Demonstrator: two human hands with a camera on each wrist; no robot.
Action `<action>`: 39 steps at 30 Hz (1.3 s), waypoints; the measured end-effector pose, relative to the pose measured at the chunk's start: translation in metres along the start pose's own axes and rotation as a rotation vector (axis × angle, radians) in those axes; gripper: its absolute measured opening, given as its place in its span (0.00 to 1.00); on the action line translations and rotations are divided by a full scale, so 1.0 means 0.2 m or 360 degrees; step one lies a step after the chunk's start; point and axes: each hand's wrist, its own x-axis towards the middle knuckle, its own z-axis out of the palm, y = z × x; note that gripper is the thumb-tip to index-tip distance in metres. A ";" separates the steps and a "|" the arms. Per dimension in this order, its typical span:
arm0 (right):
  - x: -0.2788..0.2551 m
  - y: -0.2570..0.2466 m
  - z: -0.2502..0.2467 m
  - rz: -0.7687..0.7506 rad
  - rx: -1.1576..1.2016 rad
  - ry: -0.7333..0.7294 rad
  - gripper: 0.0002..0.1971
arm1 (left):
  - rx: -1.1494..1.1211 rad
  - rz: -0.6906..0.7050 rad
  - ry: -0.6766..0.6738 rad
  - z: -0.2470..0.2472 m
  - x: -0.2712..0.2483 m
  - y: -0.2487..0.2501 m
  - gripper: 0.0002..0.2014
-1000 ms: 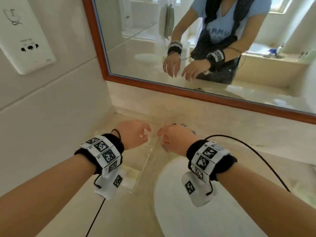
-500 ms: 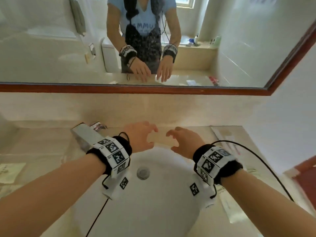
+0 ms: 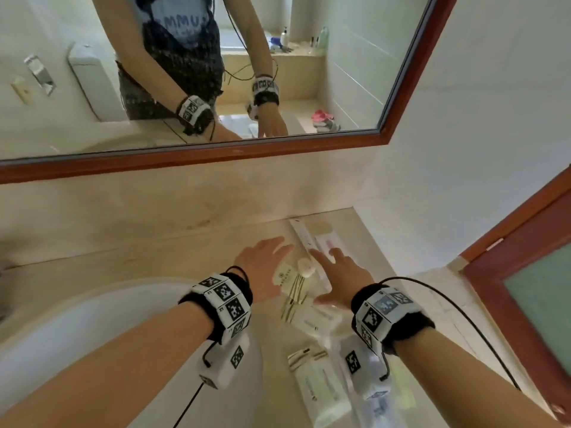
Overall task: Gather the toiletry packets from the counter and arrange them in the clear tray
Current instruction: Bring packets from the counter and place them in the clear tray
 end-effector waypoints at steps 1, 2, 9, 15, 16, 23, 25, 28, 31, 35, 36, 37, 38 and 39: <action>0.03 0.03 0.03 0.0014 0.0010 -0.0008 0.48 | 0.0018 0.0005 -0.0030 0.02 0.04 0.02 0.41; 0.06 0.06 0.05 0.0019 0.0020 -0.0011 0.47 | 0.0030 0.0007 -0.0060 0.05 0.07 0.03 0.40; 0.23 0.11 0.17 -0.0031 0.0149 0.0111 0.39 | 0.0031 -0.0012 -0.0201 0.14 0.20 0.08 0.39; 0.29 0.06 0.17 0.0072 0.0156 0.0128 0.41 | 0.0119 0.0005 -0.0156 0.13 0.21 0.05 0.34; 0.30 0.06 0.17 0.0096 0.0148 0.0123 0.41 | 0.0117 -0.0007 -0.0158 0.13 0.20 0.04 0.32; 0.26 0.02 0.12 0.0206 0.0227 0.0193 0.33 | 0.0103 -0.0080 -0.0156 0.13 0.16 0.00 0.22; 0.25 -0.01 0.10 0.0241 0.0220 0.0267 0.32 | 0.0010 -0.0087 -0.0133 0.11 0.13 -0.01 0.18; 0.24 -0.04 0.09 0.0187 0.0133 0.0371 0.42 | -0.0114 -0.0137 -0.0035 0.08 0.08 -0.04 0.16; 0.23 -0.11 0.07 0.0049 -0.0056 0.0468 0.42 | -0.0115 -0.0238 0.0083 0.03 0.02 -0.08 0.21; 0.21 -0.25 0.06 -0.0091 -0.0158 0.0538 0.36 | -0.0153 -0.0436 0.0145 -0.02 -0.11 -0.19 0.34; 0.21 -0.30 0.06 -0.0129 -0.0151 0.0532 0.37 | -0.0189 -0.0483 0.0190 -0.03 -0.16 -0.23 0.38; 0.20 -0.34 0.06 -0.0176 -0.0130 0.0514 0.38 | -0.0238 -0.0516 0.0243 -0.03 -0.21 -0.26 0.40; 0.19 -0.39 0.05 -0.0227 -0.0097 0.0484 0.40 | -0.0291 -0.0535 0.0297 -0.04 -0.27 -0.30 0.42; 0.19 -0.45 0.05 -0.0289 -0.0051 0.0461 0.41 | -0.0335 -0.0545 0.0342 -0.04 -0.33 -0.33 0.42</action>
